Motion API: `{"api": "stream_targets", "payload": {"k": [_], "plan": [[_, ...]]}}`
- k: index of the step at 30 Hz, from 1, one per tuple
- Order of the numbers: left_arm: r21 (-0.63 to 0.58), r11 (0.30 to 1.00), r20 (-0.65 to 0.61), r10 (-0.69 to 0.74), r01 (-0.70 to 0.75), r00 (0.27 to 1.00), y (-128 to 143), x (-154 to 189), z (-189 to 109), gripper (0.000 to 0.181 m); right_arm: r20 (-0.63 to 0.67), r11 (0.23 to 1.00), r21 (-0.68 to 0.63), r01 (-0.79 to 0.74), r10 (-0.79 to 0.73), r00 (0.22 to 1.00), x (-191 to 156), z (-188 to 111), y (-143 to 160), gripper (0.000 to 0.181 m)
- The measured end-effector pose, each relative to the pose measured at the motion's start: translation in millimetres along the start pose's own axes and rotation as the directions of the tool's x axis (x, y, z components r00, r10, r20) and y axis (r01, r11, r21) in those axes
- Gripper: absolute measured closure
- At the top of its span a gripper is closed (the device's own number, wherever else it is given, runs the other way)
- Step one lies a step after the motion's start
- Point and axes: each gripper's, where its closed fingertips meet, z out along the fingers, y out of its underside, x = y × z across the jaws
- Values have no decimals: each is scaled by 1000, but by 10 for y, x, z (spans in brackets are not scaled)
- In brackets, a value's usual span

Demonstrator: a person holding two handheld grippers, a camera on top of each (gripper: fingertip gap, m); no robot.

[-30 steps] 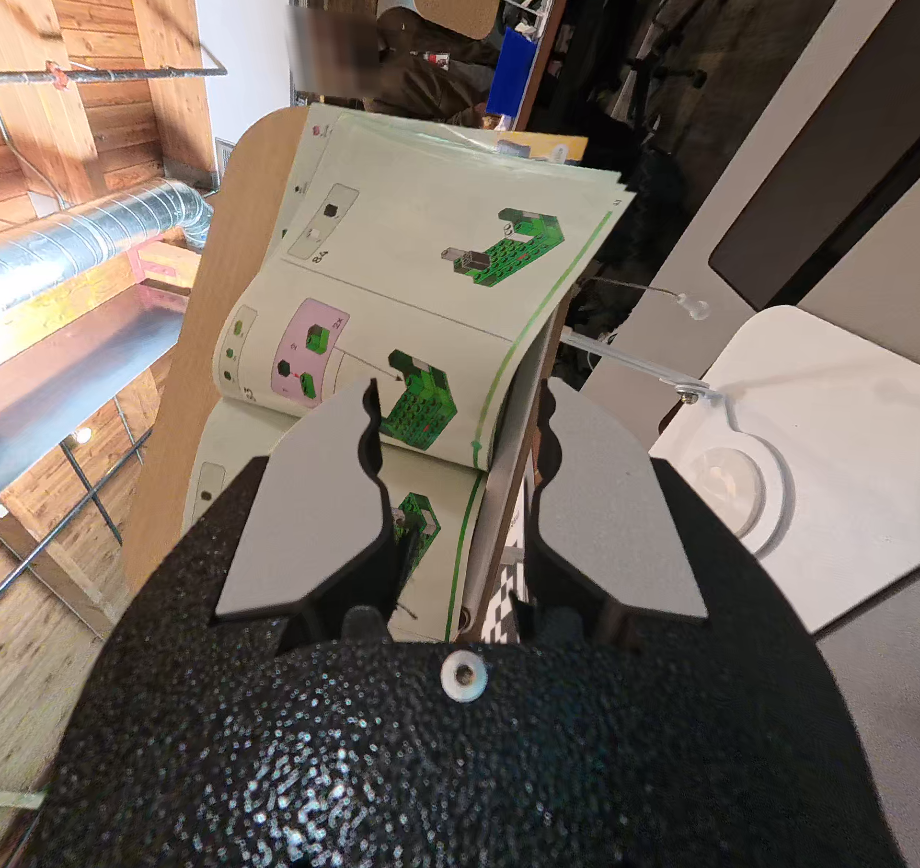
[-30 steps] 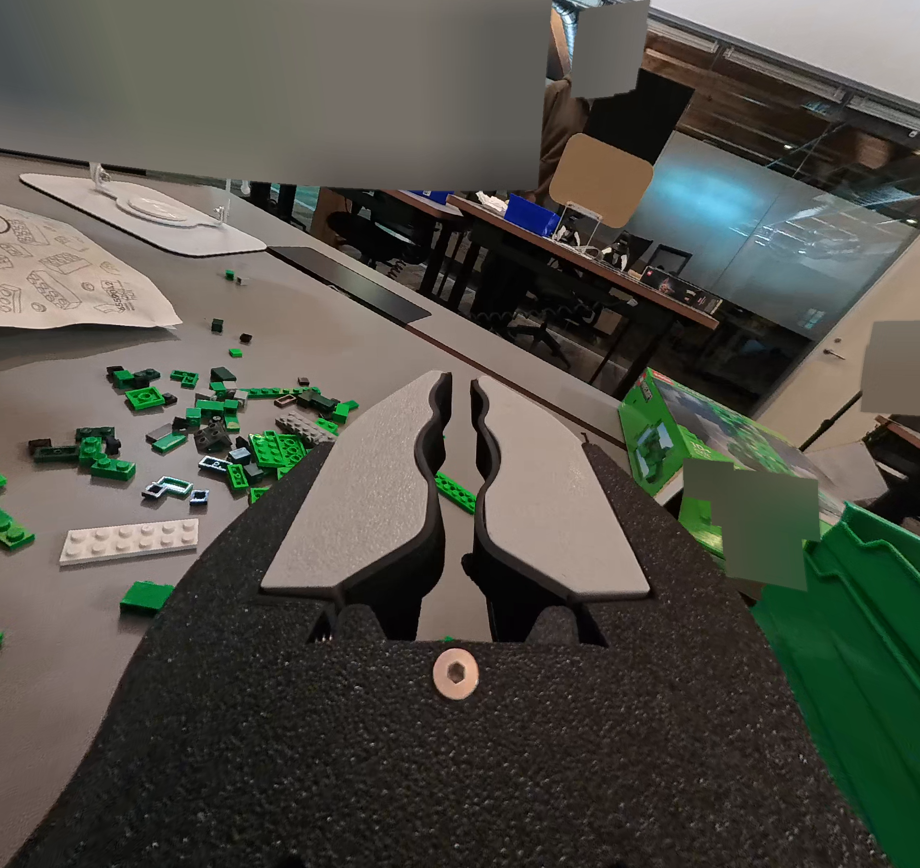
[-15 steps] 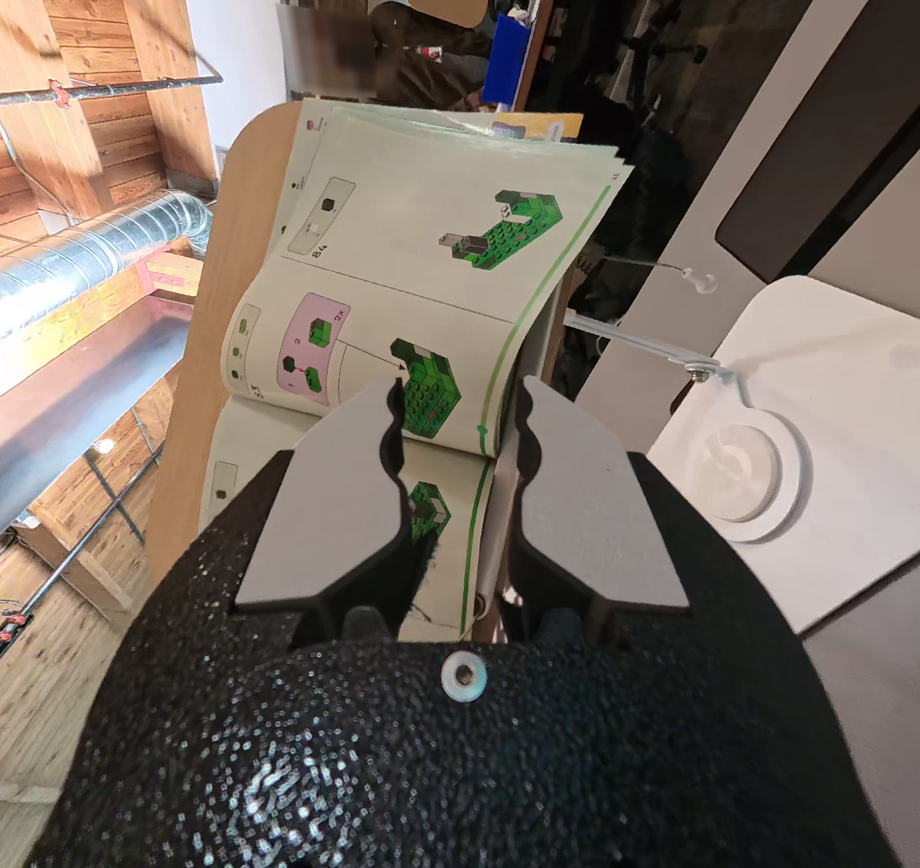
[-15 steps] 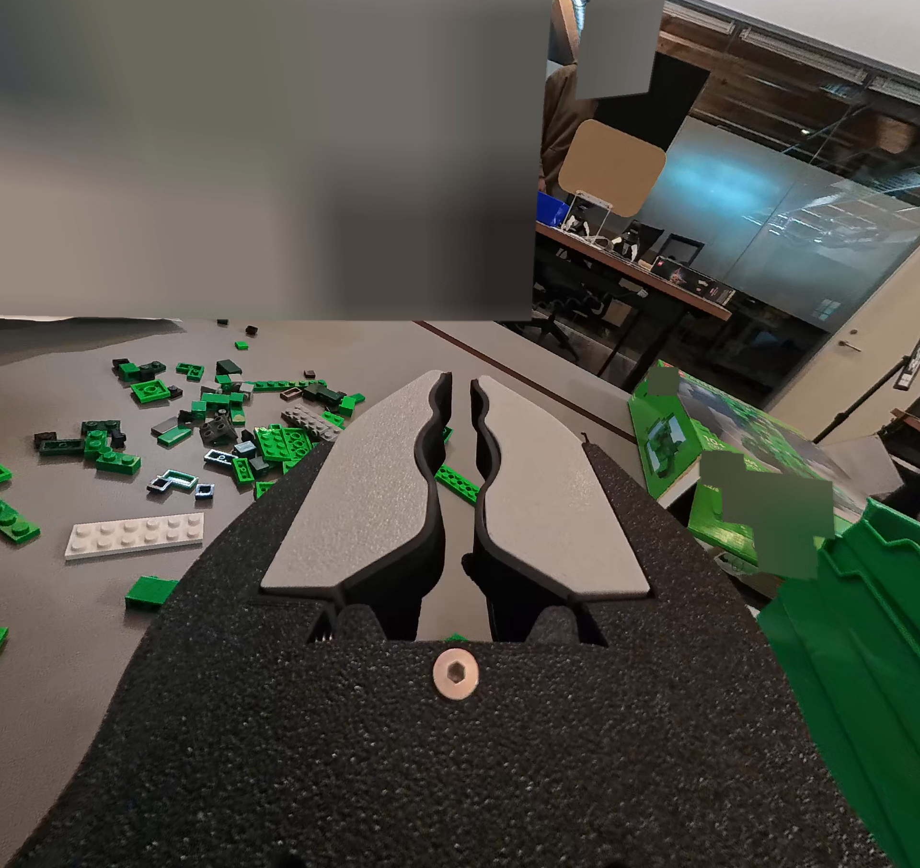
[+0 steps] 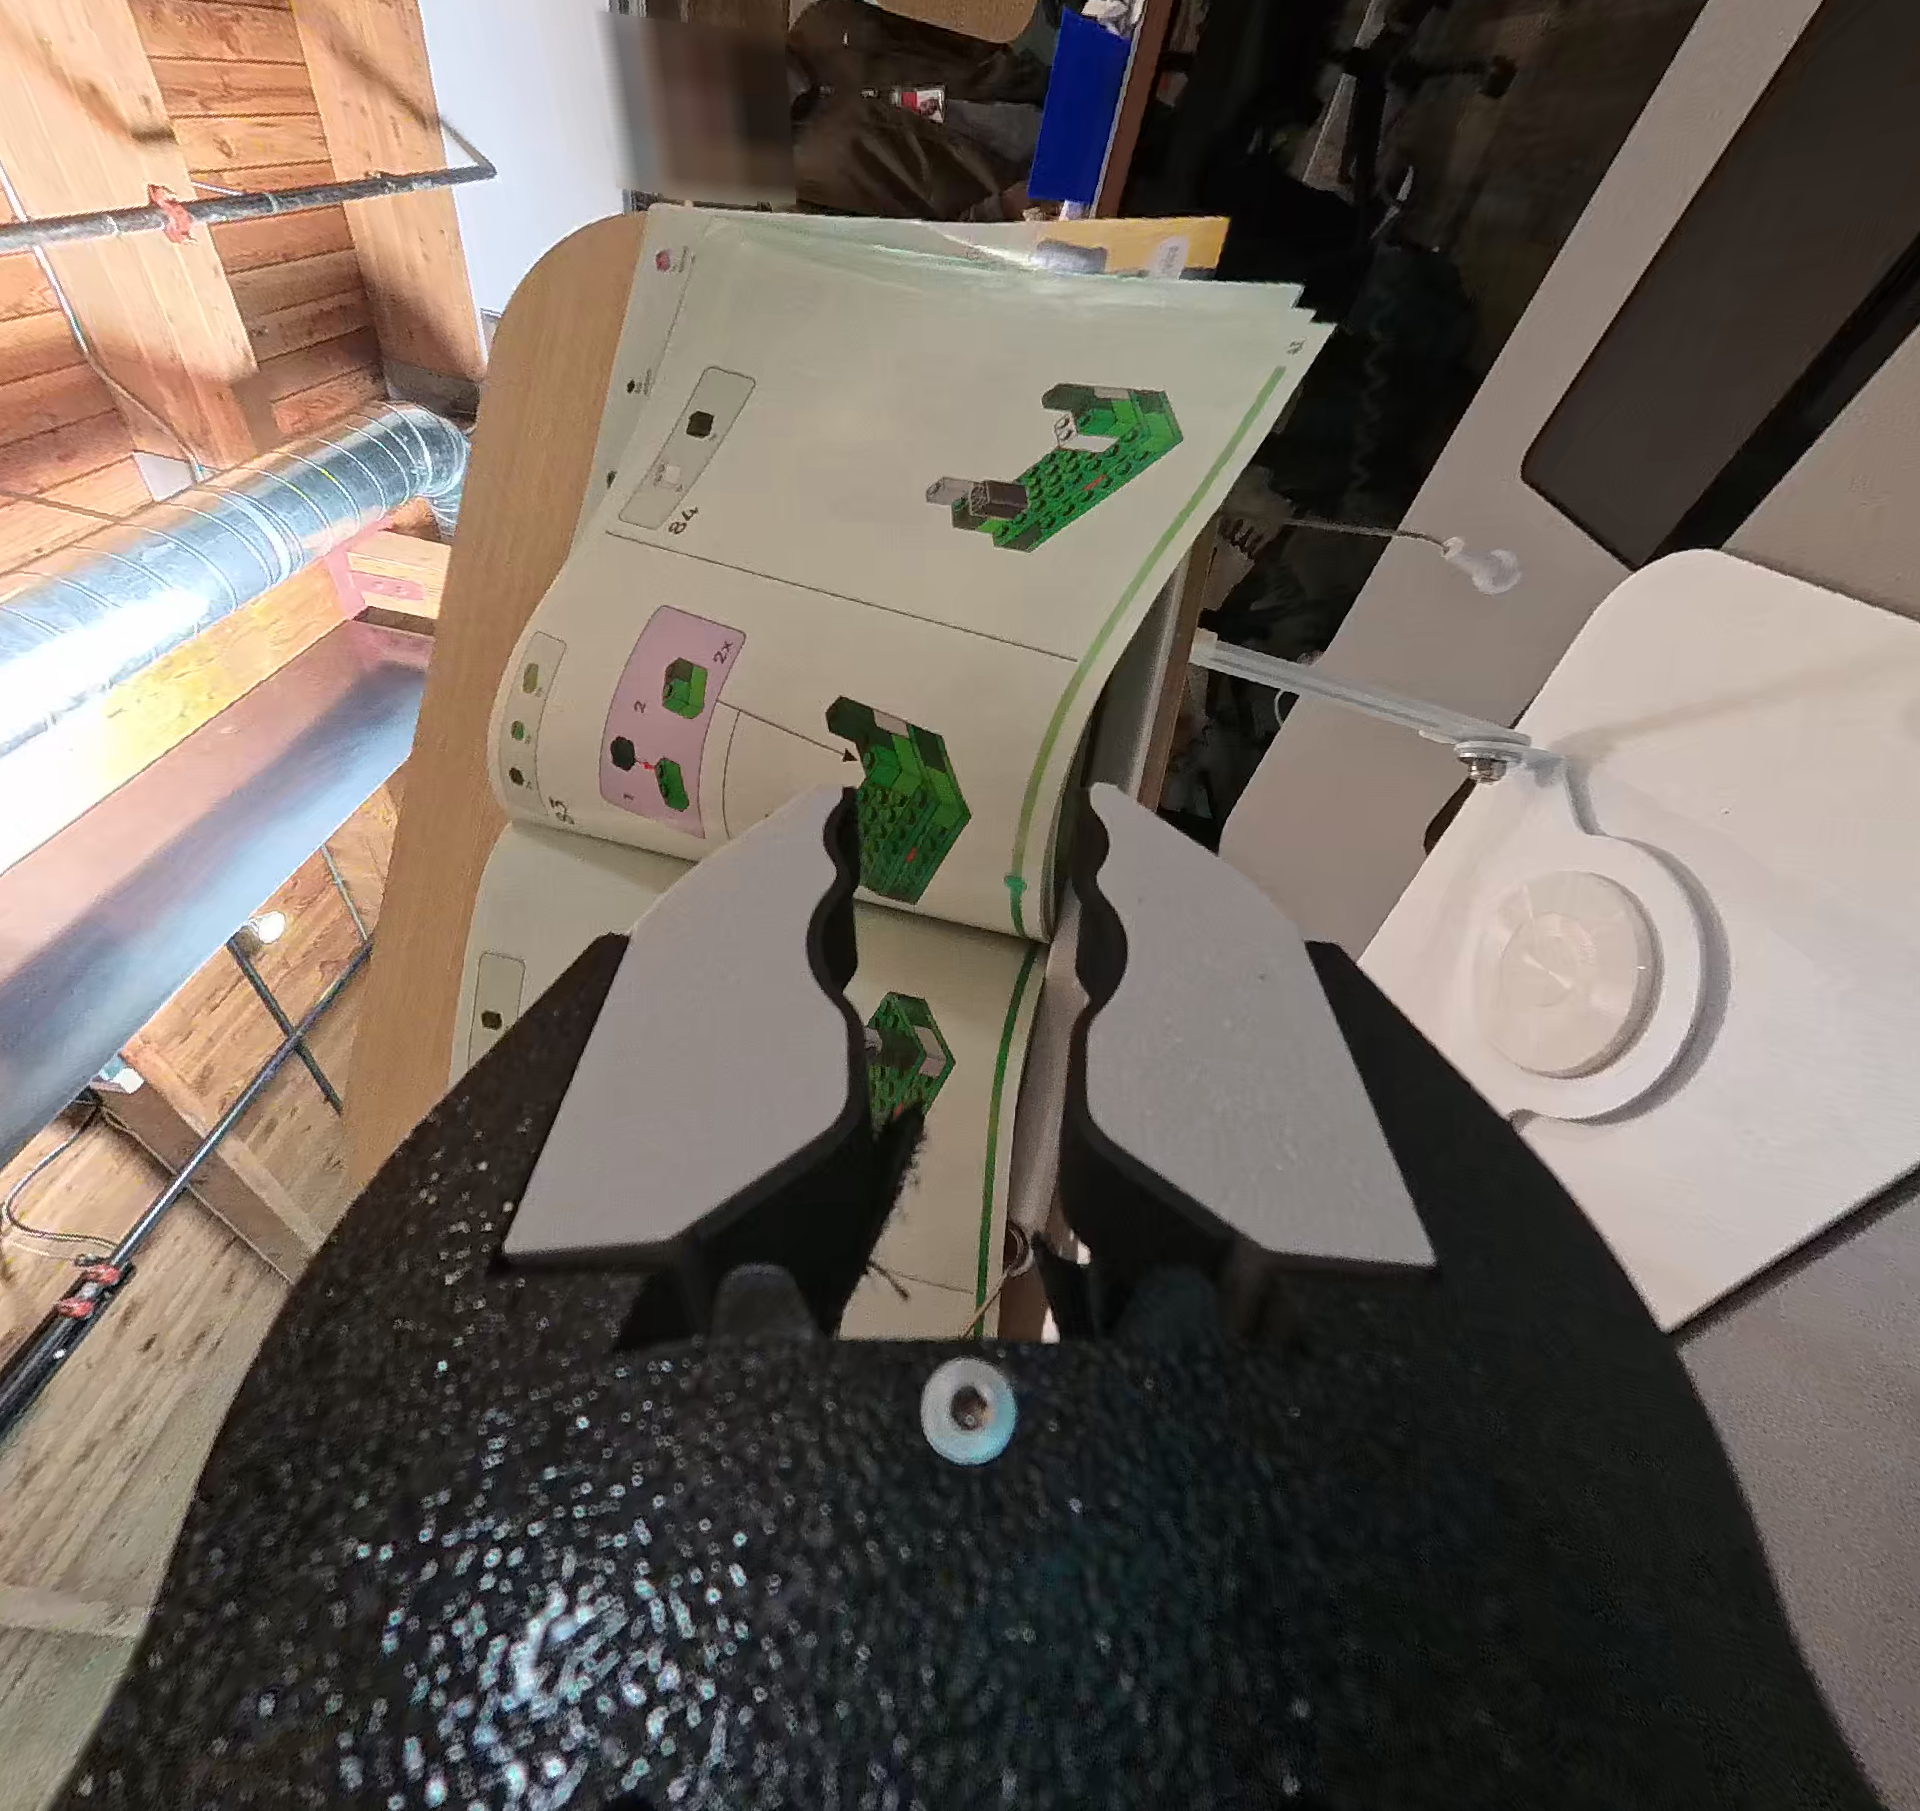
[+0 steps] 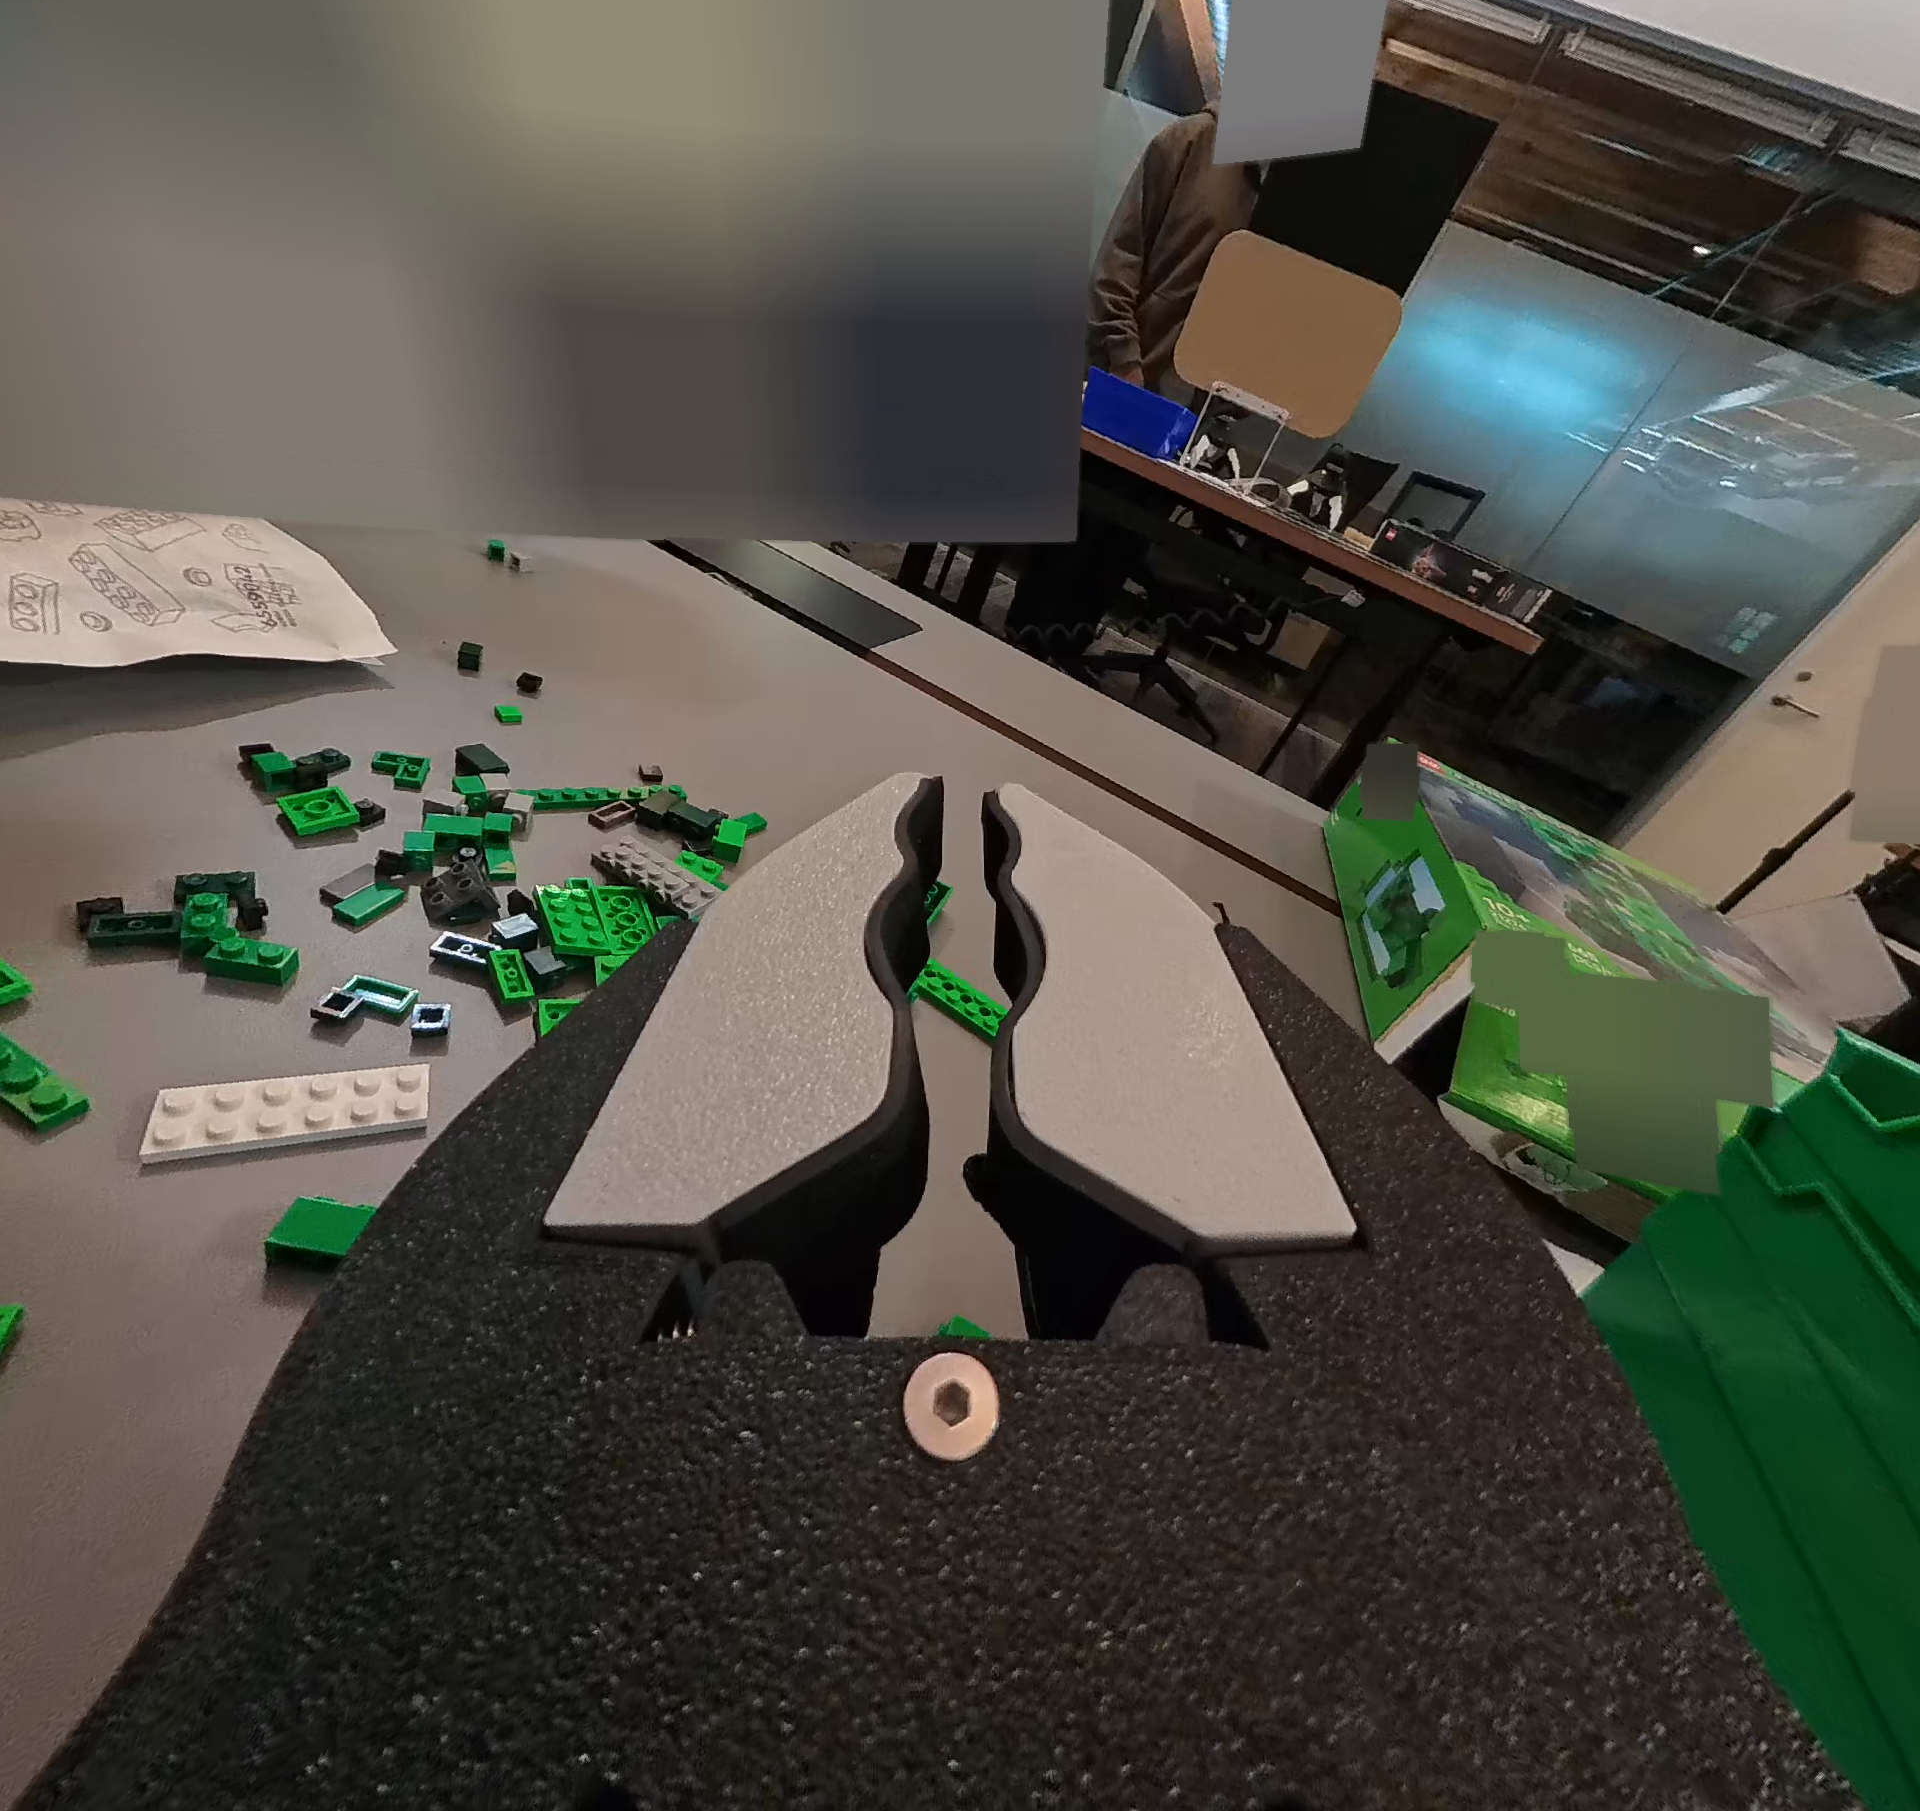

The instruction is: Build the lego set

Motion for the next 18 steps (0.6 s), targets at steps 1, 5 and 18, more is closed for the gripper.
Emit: {"api": "stream_targets", "payload": {"k": [1,5,18], "plan": [[-3,1000,-1,4,-4,1000,-1,6,9,143,1,1000,-1,0,0,1000,-2,2,2,175],[-36,999,-4,15,-15,1000,32,27,51,145,1,1000,-4,-2,2,1000,2,4,10,174],[-15,999,8,-38,38,999,66,-29,-45,150,7,1000,-1,-10,10,1000,-5,1,3,174]]}}
